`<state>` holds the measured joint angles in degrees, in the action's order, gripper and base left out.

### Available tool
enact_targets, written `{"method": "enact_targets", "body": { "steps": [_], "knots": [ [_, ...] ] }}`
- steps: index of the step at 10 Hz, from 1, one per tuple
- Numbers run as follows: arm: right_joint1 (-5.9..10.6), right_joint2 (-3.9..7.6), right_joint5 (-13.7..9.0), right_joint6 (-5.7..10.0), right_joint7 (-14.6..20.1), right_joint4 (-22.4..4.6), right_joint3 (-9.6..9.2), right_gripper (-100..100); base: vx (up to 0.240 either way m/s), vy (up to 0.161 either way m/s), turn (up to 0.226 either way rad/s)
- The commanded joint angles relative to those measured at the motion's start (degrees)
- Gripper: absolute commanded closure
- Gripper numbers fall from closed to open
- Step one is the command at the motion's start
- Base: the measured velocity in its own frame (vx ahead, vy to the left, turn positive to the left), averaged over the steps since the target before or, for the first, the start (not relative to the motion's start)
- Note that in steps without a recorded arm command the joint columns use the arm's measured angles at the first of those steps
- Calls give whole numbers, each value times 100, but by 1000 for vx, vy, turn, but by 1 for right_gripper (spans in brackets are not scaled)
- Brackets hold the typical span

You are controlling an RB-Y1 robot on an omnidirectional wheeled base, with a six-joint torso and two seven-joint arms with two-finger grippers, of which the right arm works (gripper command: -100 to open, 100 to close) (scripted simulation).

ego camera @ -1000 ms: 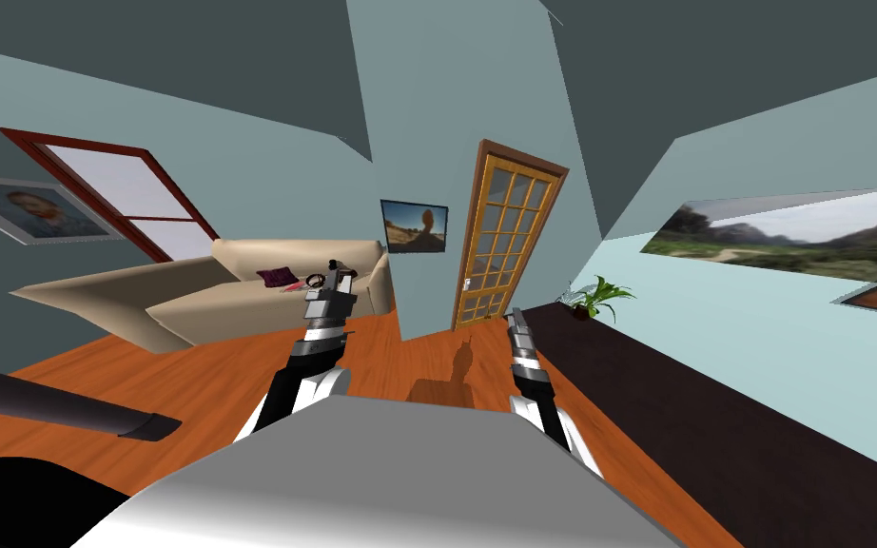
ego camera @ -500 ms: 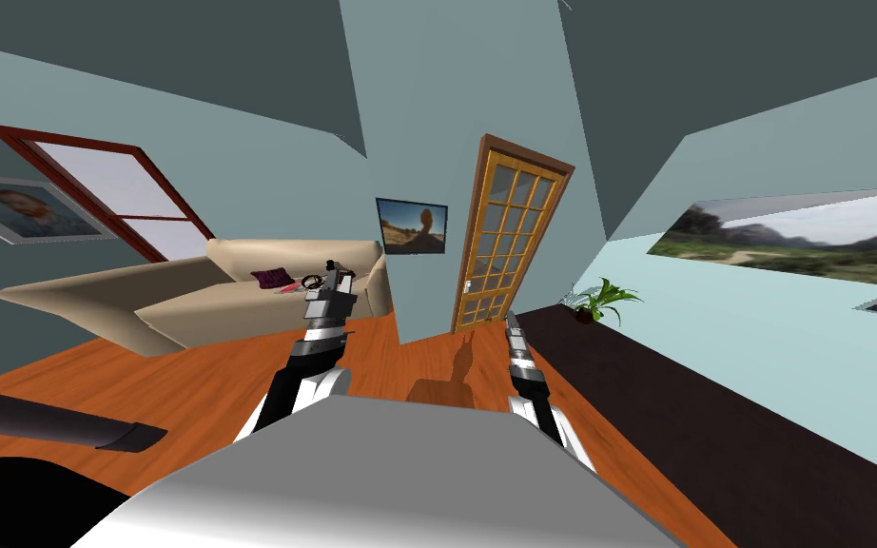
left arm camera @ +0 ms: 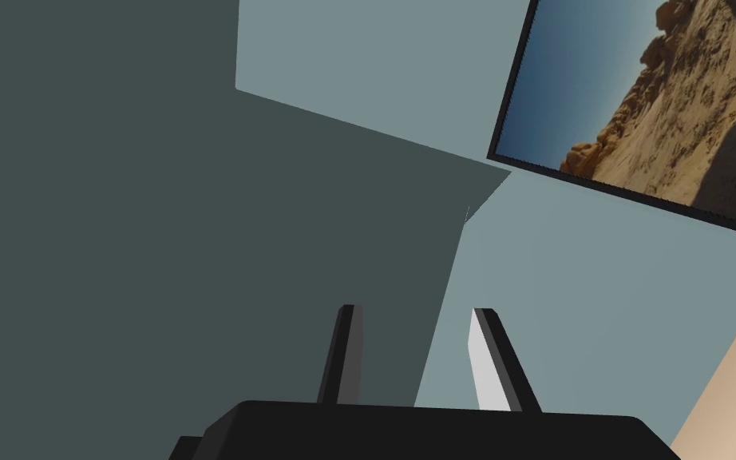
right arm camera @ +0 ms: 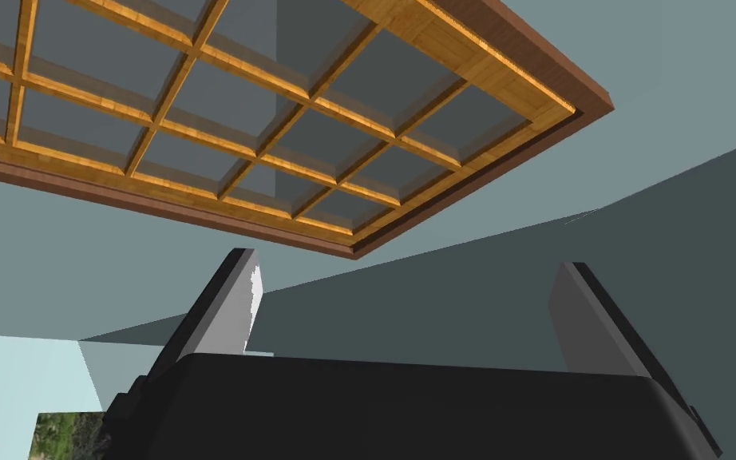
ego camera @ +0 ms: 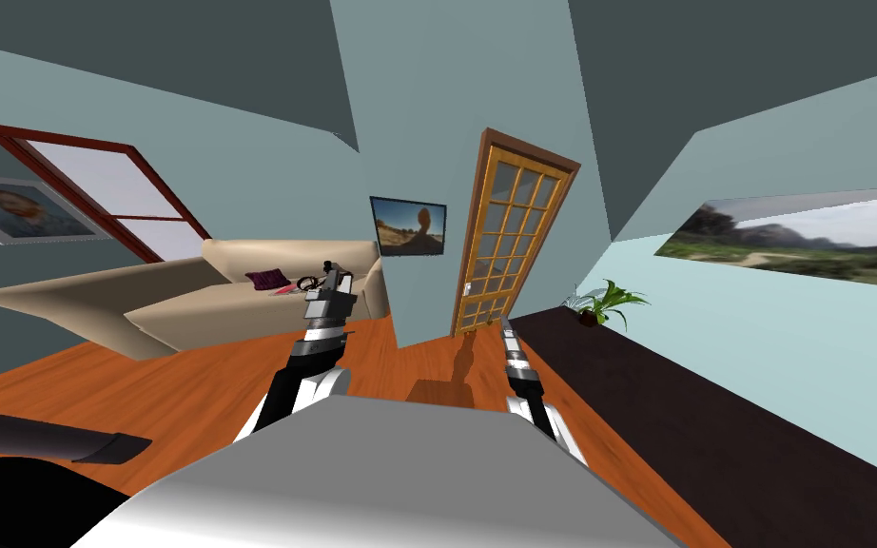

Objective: Pull the door open

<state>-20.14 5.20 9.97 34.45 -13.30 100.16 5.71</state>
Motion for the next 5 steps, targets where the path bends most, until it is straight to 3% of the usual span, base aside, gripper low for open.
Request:
{"method": "enact_targets", "body": {
  "steps": [1, 5],
  "knots": [
    [64, 15, 78, 93, -185, -217, 10, -100, 87, -34, 10],
    [252, 58, 275, 288, -623, -756, 41, -100, 100, -33, 11]
  ]
}}
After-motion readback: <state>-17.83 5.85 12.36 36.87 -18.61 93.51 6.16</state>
